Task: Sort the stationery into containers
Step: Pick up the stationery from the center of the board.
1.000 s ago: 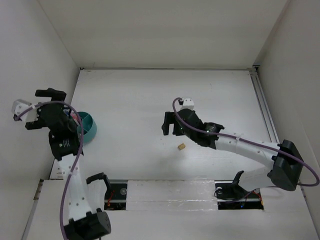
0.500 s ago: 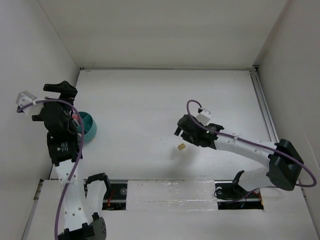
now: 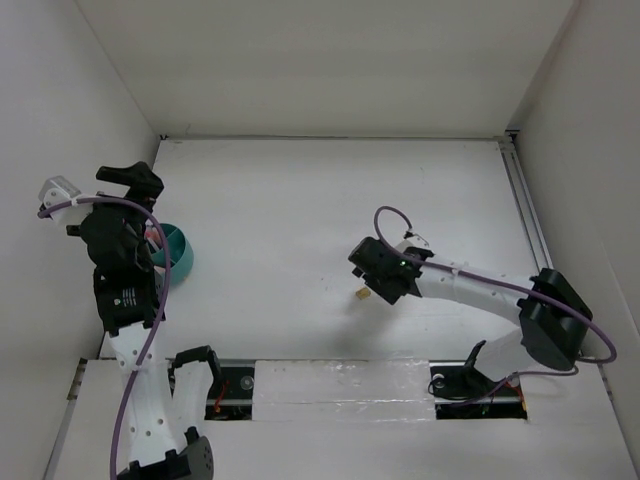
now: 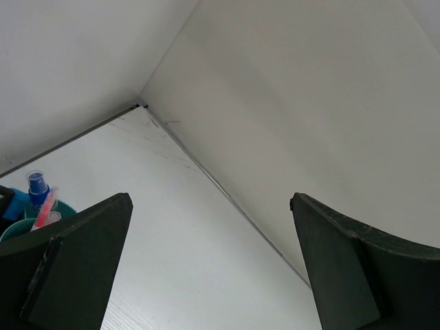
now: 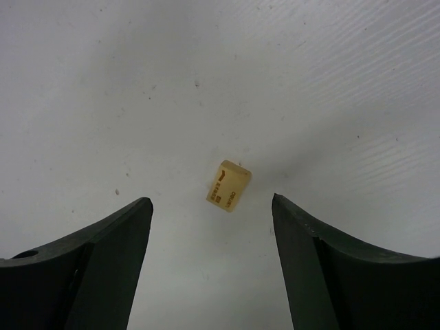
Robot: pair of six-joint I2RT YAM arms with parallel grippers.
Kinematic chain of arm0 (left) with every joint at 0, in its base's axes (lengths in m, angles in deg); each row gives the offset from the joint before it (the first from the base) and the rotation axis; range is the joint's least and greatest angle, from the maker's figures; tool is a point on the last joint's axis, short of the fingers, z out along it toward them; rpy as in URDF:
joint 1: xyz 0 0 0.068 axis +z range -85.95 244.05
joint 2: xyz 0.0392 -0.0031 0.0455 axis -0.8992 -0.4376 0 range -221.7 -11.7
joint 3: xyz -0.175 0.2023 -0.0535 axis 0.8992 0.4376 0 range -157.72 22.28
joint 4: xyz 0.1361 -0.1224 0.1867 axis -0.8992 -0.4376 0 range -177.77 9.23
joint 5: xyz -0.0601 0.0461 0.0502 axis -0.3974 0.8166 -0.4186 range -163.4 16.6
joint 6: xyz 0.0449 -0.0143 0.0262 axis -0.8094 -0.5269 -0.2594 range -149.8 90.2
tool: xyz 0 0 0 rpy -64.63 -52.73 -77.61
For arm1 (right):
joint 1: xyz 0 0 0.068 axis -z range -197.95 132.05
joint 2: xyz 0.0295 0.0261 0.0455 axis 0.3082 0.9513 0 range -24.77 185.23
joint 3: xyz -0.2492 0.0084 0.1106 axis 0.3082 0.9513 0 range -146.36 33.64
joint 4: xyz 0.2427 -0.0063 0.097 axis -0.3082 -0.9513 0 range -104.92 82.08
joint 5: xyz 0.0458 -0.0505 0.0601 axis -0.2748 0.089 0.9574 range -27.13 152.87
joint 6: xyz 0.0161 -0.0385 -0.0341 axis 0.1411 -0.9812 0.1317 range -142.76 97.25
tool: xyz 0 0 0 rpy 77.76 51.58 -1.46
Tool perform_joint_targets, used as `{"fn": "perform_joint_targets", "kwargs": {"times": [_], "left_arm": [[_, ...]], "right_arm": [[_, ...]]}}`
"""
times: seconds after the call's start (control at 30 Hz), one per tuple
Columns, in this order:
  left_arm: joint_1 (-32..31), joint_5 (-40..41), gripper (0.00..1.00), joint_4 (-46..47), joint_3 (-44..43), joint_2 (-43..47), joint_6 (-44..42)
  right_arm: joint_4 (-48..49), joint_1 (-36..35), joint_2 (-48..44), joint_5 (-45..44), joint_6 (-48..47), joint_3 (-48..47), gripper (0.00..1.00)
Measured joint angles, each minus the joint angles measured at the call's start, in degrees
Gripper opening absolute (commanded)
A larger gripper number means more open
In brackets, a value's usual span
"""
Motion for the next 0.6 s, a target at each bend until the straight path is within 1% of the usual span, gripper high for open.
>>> {"fn": "perform_joint_targets", "kwargs": {"times": [0.17,0.27,0.4,0.6], "left_arm": [[0.0,-1.16,1.0,0.37,0.0,0.07,-0.24],[0.0,-1.46,1.0,0.37,0.0,0.24,-0.55],[0.0,-1.68,1.0,0.37,0.0,0.5,-0.7],[0.0,-1.81,1.0,0.37,0.0,0.72,-0.74]], "right_arm": [[-2.8,-0.48,6.99,0.15,2.71,-4.07,0.71],[-4.9,-0.46,9.9,0.85,3.54,-6.05,0.65],[-6.08,-0.48,13.29,1.81,4.63,-7.85,0.65],[-6.62,-0.48,13.86,3.48,5.51,-7.85,0.64]]}}
